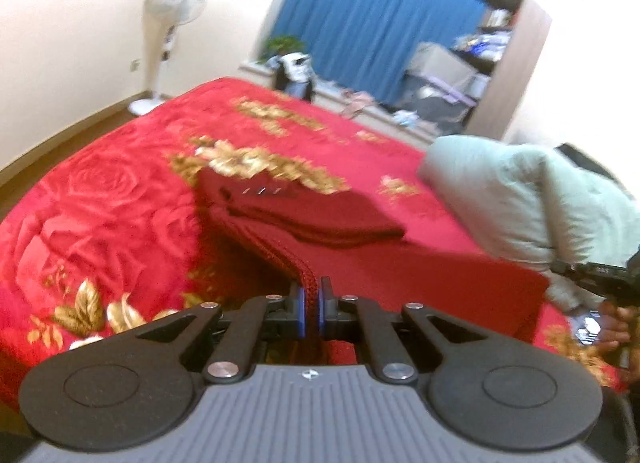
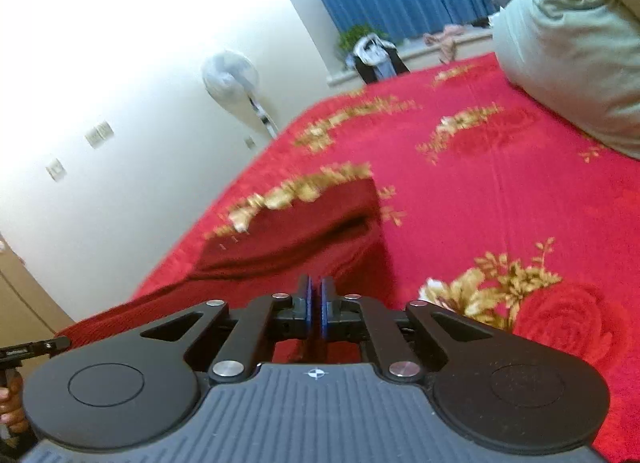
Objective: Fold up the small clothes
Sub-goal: 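Grasp the sweater hem with the left gripper while the right gripper grasps it too, then lift the hem with both grippers and fold it toward the collar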
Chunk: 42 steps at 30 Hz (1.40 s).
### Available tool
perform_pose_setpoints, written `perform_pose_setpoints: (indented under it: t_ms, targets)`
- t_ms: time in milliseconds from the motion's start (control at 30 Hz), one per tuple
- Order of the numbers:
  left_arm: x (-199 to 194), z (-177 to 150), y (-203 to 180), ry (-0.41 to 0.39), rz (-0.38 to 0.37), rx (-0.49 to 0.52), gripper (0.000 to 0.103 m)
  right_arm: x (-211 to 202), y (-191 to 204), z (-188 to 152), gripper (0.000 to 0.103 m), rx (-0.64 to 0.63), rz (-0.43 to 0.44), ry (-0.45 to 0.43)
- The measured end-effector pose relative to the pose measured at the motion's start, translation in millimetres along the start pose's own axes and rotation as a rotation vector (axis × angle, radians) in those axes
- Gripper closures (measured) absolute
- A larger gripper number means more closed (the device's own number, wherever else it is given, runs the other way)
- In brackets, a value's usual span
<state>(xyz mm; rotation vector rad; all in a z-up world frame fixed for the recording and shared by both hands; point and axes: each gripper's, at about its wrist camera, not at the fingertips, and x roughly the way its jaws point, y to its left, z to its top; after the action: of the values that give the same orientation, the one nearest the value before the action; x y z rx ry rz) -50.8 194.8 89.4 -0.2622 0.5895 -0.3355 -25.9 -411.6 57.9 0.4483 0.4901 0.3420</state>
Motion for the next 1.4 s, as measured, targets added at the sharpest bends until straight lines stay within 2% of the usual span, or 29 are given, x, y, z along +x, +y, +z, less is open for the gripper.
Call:
perform_pose_setpoints:
  t_ms: [100, 167, 200, 267, 333, 367, 433, 567, 700, 800, 833, 867, 967, 1100, 1200, 1400]
  targets:
    - [-29.1, 6.5, 3.6, -0.006, -0.07, -0.022, 0.098, -55.2, -0.6, 9.5, 0.103, 0.004, 0.079, -0.133]
    - [-28.3, 3.8, 12.6, 0.035, -0.056, -0.059, 0.098, -77.6, -4.2, 12.8, 0.103, -0.007, 0.013, -0.16]
    - [-24.8, -1.0, 17.3, 0.056, -0.048, -0.07, 0.098, -77.4, -10.5, 11.3, 0.103, -0.001, -0.015, -0.141]
    - [-4.9, -13.2, 24.0, 0.102, -0.001, -0.078, 0.098, -54.8, -27.9, 1.4, 0.103, 0.028, -0.022, -0.048]
    - [10.4, -21.2, 29.1, 0.139, -0.005, -0.089, 0.098, -18.3, -38.0, -16.2, 0.096, 0.028, -0.124, 0.023]
    - [14.2, -25.5, 27.2, 0.144, -0.004, -0.082, 0.098, 1.7, -43.3, -25.5, 0.085, 0.027, -0.148, 0.082]
    - [16.7, -28.9, 26.6, 0.139, -0.006, -0.065, 0.098, 42.5, -55.6, -47.2, 0.07, 0.066, -0.178, 0.205]
    - [15.0, -33.6, 31.6, 0.133, -0.012, -0.086, 0.098, 99.2, -61.3, -98.7, 0.07, 0.031, -0.252, 0.418]
    - [12.5, -37.3, 31.8, 0.133, -0.011, -0.088, 0.098, 119.4, -57.7, -126.9, 0.065, -0.028, -0.272, 0.516]
    - [13.0, -42.6, 33.7, 0.131, -0.008, -0.099, 0.098, 121.9, -53.5, -135.6, 0.065, -0.054, -0.26, 0.54]
    - [12.1, -44.4, 34.0, 0.13, -0.006, -0.1, 0.098, 121.4, -50.5, -136.6, 0.079, -0.07, -0.244, 0.544]
    - [11.4, -45.6, 34.3, 0.129, -0.004, -0.099, 0.098, 120.3, -45.6, -137.6, 0.092, -0.093, -0.236, 0.538]
    - [5.7, -46.2, 34.9, 0.12, 0.001, -0.103, 0.098, 106.7, -33.6, -128.2, 0.093, -0.101, -0.182, 0.481]
    - [-9.7, -43.6, 29.7, 0.093, -0.015, -0.075, 0.098, 49.5, -19.4, -83.6, 0.094, 0.002, -0.006, 0.282]
    - [-28.0, -36.4, 23.2, 0.056, -0.057, -0.049, 0.098, 6.0, -8.8, -49.9, 0.095, 0.035, 0.088, 0.146]
    - [-94.8, -1.2, 27.1, -0.08, -0.208, -0.074, 0.098, -83.7, 9.9, -0.8, 0.096, 0.035, 0.255, -0.04]
